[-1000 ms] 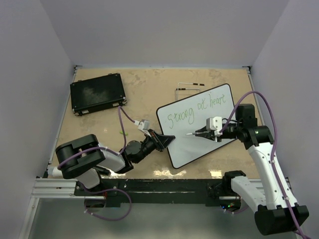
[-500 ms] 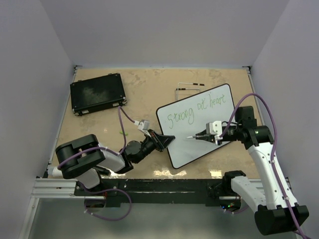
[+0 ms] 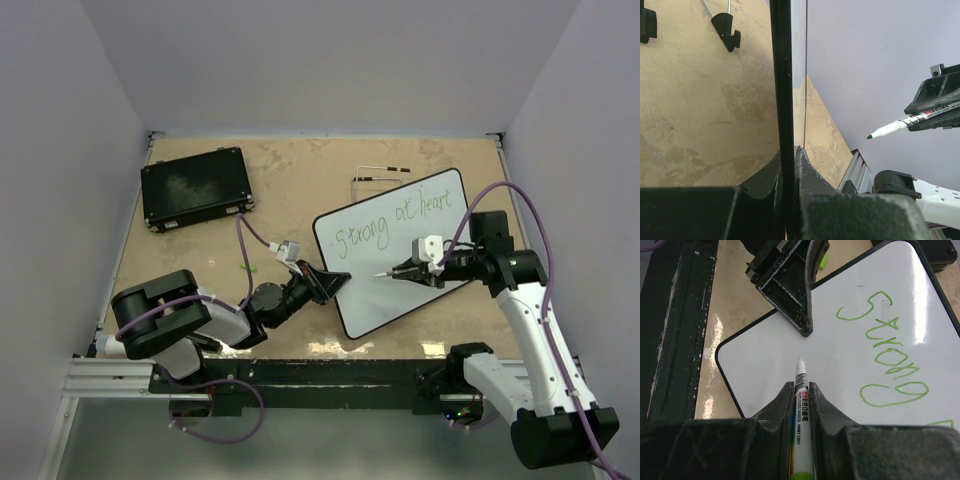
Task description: Write a sentence on the whiteboard
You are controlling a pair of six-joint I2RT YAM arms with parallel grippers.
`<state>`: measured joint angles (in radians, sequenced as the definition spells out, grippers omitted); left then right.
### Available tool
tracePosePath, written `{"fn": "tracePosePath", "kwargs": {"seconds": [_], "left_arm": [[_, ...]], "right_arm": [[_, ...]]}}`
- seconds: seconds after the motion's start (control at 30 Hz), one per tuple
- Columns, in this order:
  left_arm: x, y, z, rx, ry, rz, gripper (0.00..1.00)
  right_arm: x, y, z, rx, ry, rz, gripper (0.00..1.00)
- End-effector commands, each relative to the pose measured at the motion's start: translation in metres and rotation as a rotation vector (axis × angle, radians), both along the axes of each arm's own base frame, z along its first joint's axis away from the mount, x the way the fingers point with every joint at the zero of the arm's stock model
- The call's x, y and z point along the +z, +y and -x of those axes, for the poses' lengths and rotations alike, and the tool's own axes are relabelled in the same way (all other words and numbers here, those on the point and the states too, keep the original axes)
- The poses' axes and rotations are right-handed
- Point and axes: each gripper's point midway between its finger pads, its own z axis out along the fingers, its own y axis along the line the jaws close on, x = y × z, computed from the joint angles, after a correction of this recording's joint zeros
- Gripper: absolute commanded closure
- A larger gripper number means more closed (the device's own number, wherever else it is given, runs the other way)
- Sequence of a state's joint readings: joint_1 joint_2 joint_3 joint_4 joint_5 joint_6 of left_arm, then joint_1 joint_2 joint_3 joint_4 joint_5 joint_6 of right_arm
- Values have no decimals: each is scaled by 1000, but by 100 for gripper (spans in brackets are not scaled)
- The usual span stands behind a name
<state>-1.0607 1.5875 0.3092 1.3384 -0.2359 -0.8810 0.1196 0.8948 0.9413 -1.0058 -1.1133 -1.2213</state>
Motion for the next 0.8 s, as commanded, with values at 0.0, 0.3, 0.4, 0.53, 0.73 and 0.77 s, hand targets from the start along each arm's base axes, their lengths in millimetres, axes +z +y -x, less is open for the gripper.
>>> {"fn": "tracePosePath", "kwargs": {"seconds": [0.0,0.3,0.4,0.53,0.73,0.77], "left_arm": [[18,5,-8,47,-83,28,100],[21,-2,-11,50,-72,35,100],[18,-3,-11,51,-64,34,100],[19,-6,-11,46,-60,38,100],[19,-10,-11,41,-55,39,100],[19,-11,-11,39,-55,39,100]], "right_arm": [[8,1,-8,-32,-3,-3,100],[-1,-3,-20,-105,-2,37,100],[-2,1,-21,-99,2,29,100],[0,8,-24,-100,-8,36,100],[-8,17,-35,-173,2,44,100],[-15,14,-39,-201,2,67,100]]}}
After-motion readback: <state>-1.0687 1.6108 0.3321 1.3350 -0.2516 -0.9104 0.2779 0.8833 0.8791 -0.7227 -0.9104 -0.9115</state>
